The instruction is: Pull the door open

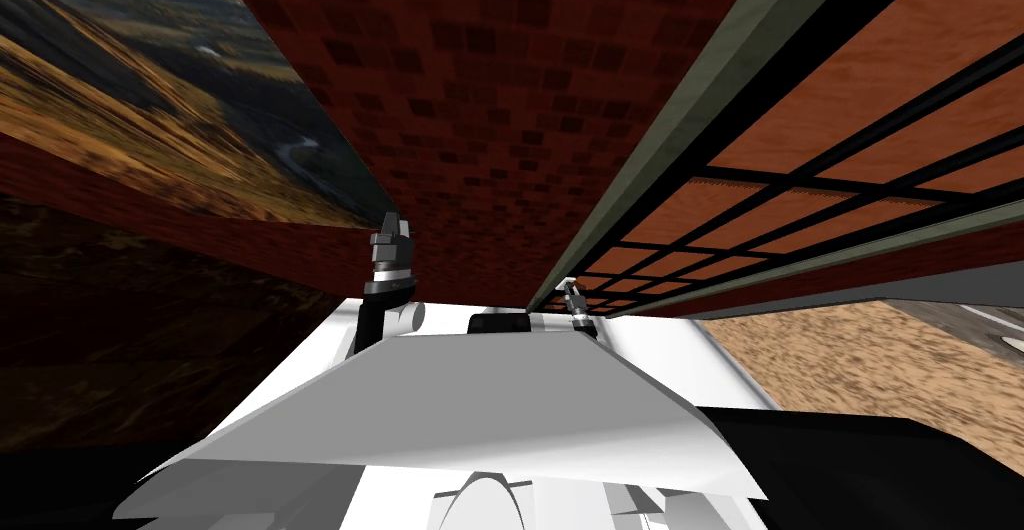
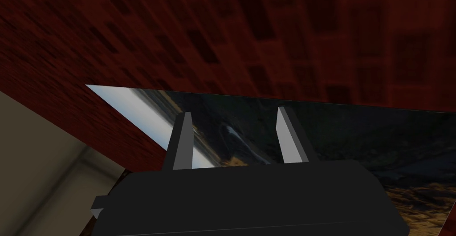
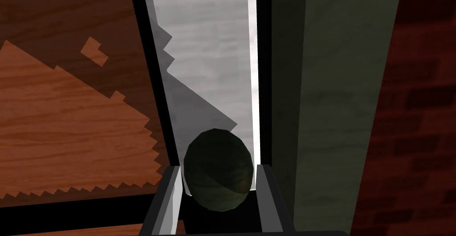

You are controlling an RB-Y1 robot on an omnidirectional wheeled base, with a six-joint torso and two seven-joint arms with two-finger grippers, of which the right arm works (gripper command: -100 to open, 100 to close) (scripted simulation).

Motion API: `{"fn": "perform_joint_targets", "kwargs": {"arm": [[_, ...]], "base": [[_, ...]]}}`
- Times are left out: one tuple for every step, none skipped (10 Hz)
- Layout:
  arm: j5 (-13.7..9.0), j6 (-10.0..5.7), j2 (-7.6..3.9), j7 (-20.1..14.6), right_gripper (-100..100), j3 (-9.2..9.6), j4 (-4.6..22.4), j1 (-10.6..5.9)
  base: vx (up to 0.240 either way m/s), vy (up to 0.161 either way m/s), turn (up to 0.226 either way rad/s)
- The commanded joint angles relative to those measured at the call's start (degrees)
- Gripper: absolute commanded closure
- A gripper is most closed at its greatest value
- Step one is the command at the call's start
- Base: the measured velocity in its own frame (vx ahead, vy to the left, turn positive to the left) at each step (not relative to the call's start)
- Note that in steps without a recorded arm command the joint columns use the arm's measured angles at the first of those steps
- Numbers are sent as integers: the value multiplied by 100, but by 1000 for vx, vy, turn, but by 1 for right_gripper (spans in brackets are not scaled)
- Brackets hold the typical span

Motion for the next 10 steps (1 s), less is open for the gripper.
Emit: {"fn": "perform_joint_targets", "kwargs": {"arm": [[-70,5,2,-175,100,49,15,-8],[-114,11,-4,-270,100,72,19,-16],[-166,19,-10,-383,100,99,24,-25],[-229,28,-18,-525,100,133,29,-36],[-293,38,-27,-667,100,166,35,-47],[-356,47,-35,-809,100,200,40,-58],[-420,56,-43,-951,100,234,46,-69],[-486,66,-51,-1100,100,269,51,-81],[-566,78,-62,-1270,100,311,58,-95],[-645,90,-72,-1431,100,353,65,-109]], "base": [[-47,-15,36],[-43,-13,35],[-45,-12,39],[-48,-18,47],[-49,-15,56],[-55,-12,45],[-51,-15,48],[-46,-14,57],[-56,-24,64],[-61,-23,67]]}}
